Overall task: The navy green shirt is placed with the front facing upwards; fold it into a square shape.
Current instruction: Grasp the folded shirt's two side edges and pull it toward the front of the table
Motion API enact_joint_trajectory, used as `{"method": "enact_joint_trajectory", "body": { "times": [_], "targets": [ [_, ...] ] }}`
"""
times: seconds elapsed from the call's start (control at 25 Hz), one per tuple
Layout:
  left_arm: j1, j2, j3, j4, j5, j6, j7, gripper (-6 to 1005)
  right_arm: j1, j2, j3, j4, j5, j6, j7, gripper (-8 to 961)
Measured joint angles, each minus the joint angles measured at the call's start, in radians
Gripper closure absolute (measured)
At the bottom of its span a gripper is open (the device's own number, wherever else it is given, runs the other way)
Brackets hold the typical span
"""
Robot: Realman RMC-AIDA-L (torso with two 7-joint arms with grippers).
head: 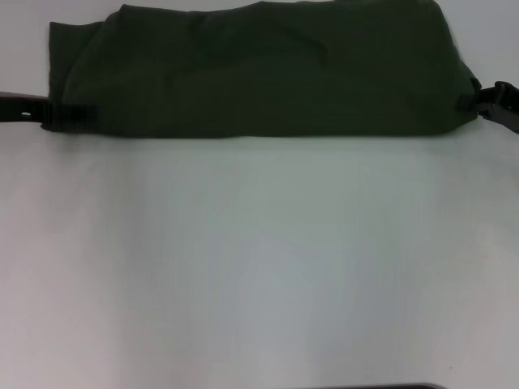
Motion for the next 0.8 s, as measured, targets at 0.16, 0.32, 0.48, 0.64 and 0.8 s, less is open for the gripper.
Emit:
{"method": "enact_joint_trajectory", "body": {
  "times": [0.16, 0.32, 0.48, 0.64, 0.8],
  "targets": [
    [-0.001, 0.004, 0.005, -0.005, 0.003, -0.006, -0.001, 272, 0.004, 0.000, 0.001, 0.000, 0.000, 0.000, 0.000, 938],
    [-0.001, 0.004, 0.012, -0.005, 0.004, -0.017, -0.004, 388, 0.007, 0.001, 0.001, 0.000, 0.000, 0.000, 0.000, 939],
    [-0.001, 0.003, 0.012, -0.006, 0.005, -0.018, -0.007, 475, 0.005, 0.001, 0.001, 0.000, 0.000, -0.003, 0.000, 939],
    [-0.002, 0.003, 0.012, -0.007, 0.006, -0.019, -0.007, 562, 0.000, 0.001, 0.002, 0.000, 0.000, -0.003, 0.000, 939],
    [-0.002, 0.002, 0.013, -0.008, 0.006, -0.023, -0.007, 702, -0.003, 0.001, 0.005, 0.000, 0.000, -0.004, 0.000, 939]
  ]
}}
